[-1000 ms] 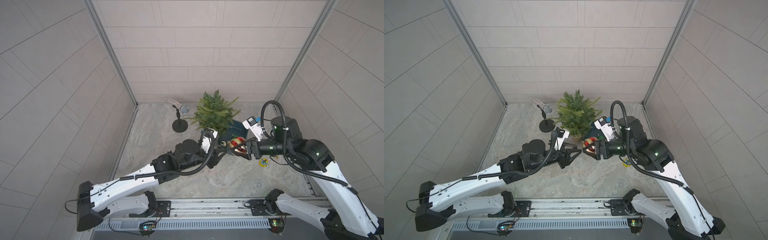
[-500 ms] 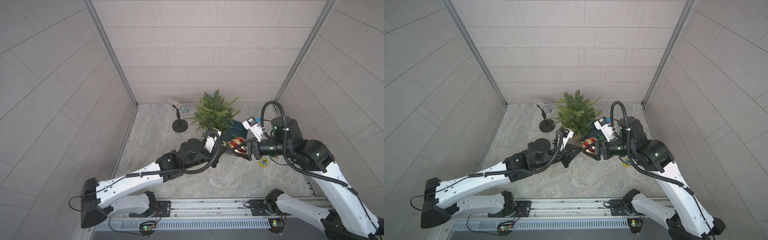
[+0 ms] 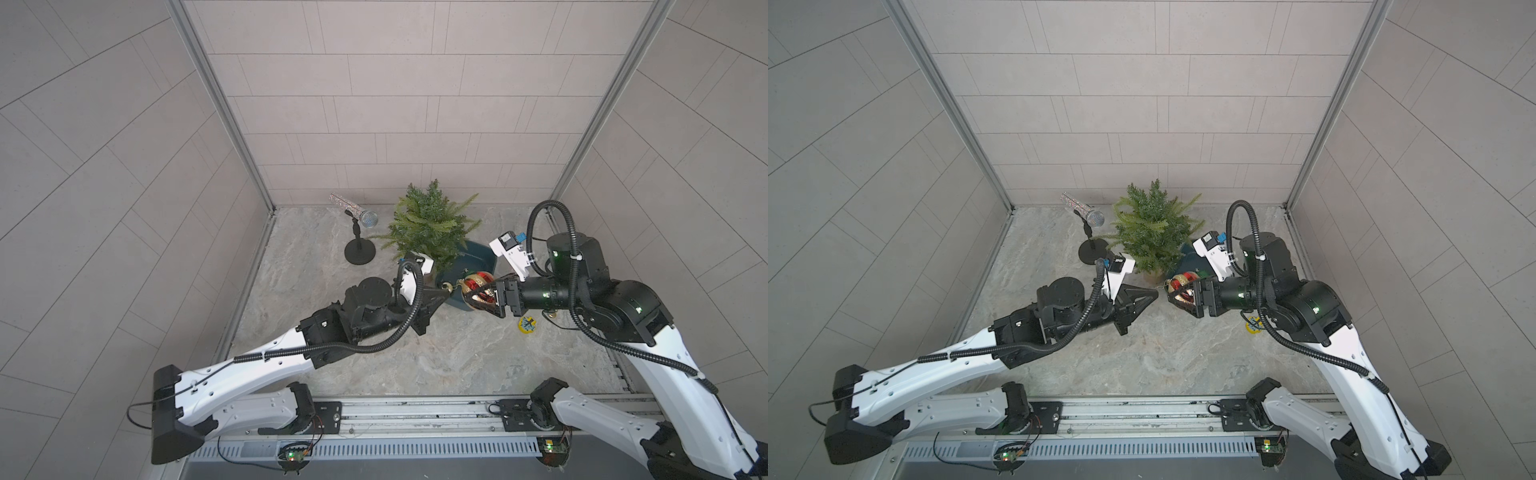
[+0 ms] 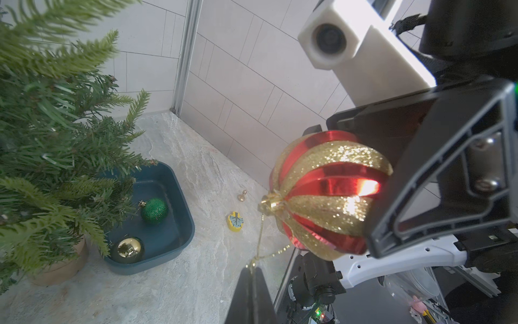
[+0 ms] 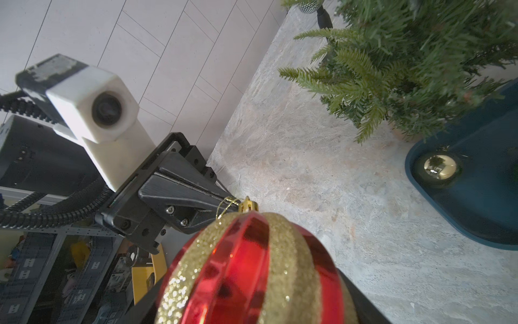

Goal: Decorate the small christmas tree with ornaments
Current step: Hang an ornament on the christmas tree.

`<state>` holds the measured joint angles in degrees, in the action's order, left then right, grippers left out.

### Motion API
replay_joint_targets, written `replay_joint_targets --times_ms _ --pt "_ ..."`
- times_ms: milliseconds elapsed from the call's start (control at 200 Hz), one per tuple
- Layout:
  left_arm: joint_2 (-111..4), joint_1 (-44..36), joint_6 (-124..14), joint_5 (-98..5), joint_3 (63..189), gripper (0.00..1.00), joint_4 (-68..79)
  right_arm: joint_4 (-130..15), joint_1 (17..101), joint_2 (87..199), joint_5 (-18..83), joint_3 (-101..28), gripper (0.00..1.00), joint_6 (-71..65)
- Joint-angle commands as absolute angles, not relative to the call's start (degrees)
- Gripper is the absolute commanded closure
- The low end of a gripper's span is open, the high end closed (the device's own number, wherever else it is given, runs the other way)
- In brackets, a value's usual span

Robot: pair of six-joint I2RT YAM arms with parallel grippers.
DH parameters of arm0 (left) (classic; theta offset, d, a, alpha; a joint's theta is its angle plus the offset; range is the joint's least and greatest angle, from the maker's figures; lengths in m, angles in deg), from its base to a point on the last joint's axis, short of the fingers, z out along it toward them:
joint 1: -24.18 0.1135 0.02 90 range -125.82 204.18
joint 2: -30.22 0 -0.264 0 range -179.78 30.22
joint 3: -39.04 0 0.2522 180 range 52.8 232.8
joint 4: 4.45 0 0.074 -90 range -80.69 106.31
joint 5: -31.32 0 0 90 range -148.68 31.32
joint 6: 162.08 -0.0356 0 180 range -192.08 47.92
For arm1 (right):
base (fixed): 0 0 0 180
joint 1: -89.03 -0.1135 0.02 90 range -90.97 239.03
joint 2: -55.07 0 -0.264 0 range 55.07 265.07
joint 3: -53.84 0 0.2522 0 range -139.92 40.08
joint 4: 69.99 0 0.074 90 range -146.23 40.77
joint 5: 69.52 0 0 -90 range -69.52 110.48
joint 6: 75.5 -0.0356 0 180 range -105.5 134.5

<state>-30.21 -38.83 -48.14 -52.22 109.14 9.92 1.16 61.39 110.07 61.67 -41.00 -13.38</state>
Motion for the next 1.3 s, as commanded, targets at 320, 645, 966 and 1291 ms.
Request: replay_joint_targets --times_ms 320,645,966,1291 --pt "-31.5 -35.4 -46.3 -46.6 112.8 1.00 11.3 -3.8 64.4 110.4 65.2 -41.7 0.31 -14.8" --pt "-35.5 -31.2 -46.0 -42.7 118.9 1.00 14.5 -6.9 64.4 114.3 65.2 -44.2 0.32 -15.1" --pt "-39.5 -26.3 -46.1 -40.2 126.3 1.00 19.7 -10.0 68.8 117.8 65.2 -48.0 0.32 -17.1" --pt "-43.7 -24.2 -46.4 -39.2 133.0 1.00 23.2 -14.2 71.9 119.4 65.7 -48.8 0.32 -20.0"
